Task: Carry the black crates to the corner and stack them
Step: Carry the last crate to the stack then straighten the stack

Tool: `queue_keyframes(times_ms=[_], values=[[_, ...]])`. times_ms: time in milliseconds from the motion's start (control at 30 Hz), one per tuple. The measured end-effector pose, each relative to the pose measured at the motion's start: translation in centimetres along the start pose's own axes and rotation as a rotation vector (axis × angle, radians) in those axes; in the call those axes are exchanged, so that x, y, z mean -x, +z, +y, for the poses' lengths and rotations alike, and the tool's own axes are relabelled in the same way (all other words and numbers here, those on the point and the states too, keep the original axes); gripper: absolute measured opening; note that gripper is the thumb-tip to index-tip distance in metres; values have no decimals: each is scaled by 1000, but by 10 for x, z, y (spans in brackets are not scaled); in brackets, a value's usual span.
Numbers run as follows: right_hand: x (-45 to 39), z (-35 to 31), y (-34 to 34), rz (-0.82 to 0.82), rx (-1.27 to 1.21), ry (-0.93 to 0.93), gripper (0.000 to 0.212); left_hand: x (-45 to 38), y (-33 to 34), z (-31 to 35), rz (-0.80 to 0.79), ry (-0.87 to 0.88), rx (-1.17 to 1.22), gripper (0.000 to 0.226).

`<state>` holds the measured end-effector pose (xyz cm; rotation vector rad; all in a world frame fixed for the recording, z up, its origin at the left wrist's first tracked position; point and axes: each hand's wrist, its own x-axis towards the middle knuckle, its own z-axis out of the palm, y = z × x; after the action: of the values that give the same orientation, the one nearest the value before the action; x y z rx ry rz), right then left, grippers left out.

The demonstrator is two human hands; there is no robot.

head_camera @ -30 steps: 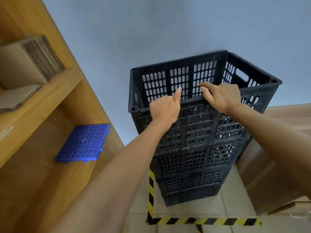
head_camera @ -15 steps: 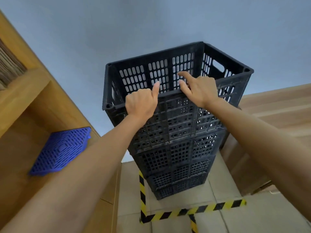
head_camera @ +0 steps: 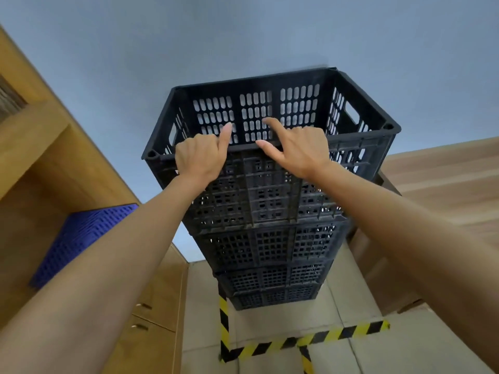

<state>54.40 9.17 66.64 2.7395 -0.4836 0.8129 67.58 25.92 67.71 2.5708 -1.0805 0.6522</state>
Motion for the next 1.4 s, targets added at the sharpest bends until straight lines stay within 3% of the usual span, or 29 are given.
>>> queue_keyframes(times_ms=[300, 633, 767, 833, 900, 967, 1067, 1400], values=[[-11, 15, 7, -3, 12, -22, 65, 4, 7, 13, -4, -40, 54, 54], [-6, 22, 6, -58, 22, -42, 65, 6, 9, 19, -43, -74, 14, 51], [1, 21, 1, -102, -31, -37, 64, 15, 1, 19, -224, 37, -145, 6], [2, 19, -2, -133, -66, -23, 59, 16, -2, 24, -216, -7, -113, 23], [6, 15, -4, -151, -81, 10, 52, 18, -4, 22, -149, 41, -75, 13], [12, 11, -6, -186, -79, 67, 54, 26, -5, 17, -87, 141, -36, 21], [18, 12, -13, -304, -99, 93, 62, 40, -8, 6, -175, 177, 54, 43], [30, 35, -61, -528, -14, -23, 59, 43, -30, -9, -299, 261, 58, 47]])
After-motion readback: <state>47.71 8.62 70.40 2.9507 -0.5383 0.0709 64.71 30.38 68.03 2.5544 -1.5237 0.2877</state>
